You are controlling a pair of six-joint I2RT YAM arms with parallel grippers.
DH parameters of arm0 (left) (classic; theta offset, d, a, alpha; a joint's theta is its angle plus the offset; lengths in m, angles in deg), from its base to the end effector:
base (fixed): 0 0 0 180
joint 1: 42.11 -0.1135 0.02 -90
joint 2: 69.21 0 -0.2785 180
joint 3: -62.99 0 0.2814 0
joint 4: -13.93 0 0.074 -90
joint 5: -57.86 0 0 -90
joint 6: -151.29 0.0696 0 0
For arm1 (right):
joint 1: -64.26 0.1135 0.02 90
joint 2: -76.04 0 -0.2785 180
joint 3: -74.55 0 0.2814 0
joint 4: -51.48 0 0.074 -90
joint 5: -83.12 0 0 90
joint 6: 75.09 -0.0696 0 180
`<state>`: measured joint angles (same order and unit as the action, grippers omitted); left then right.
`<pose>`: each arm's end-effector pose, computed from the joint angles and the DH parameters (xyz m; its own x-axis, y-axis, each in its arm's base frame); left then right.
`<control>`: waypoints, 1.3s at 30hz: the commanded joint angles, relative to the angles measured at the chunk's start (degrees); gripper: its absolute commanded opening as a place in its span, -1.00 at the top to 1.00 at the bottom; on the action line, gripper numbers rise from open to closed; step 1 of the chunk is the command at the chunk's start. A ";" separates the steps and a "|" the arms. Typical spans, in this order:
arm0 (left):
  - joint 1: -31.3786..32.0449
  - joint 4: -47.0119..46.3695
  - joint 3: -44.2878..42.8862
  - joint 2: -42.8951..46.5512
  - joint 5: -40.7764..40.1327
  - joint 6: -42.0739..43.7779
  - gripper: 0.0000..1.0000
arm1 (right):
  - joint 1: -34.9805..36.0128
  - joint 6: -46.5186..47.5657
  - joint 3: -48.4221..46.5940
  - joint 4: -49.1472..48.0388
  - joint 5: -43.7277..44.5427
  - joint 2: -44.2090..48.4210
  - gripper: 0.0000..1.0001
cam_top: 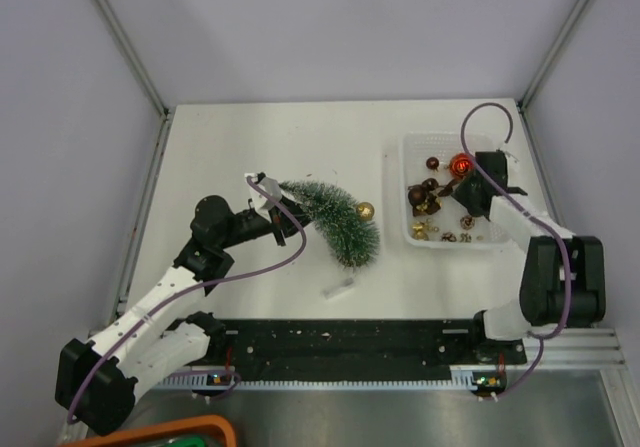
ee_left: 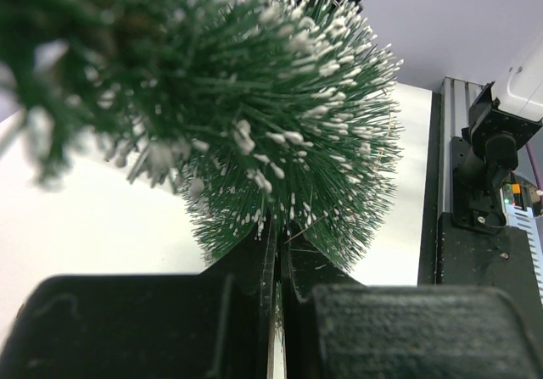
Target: Decorate the small christmas tree
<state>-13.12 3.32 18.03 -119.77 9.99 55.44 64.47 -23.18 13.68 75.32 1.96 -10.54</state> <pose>0.1945 -0.1612 0.3121 -0.0202 -0.0752 -0.9970 0.9468 0.3188 -0.0433 0.3496 -0.0094 0.1608 -0.5396 0.6076 -0.5828 0.5451 0.7797 0.3082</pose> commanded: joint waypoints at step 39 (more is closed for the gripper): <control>0.27 0.77 0.91 0.47 0.32 -0.75 1.00 | 0.06 4.25 -7.34 -4.59 11.02 -9.39 0.19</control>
<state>-13.12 3.15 18.05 -119.95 9.97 55.40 64.51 -19.20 7.78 72.33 12.29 -18.87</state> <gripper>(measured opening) 0.033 0.443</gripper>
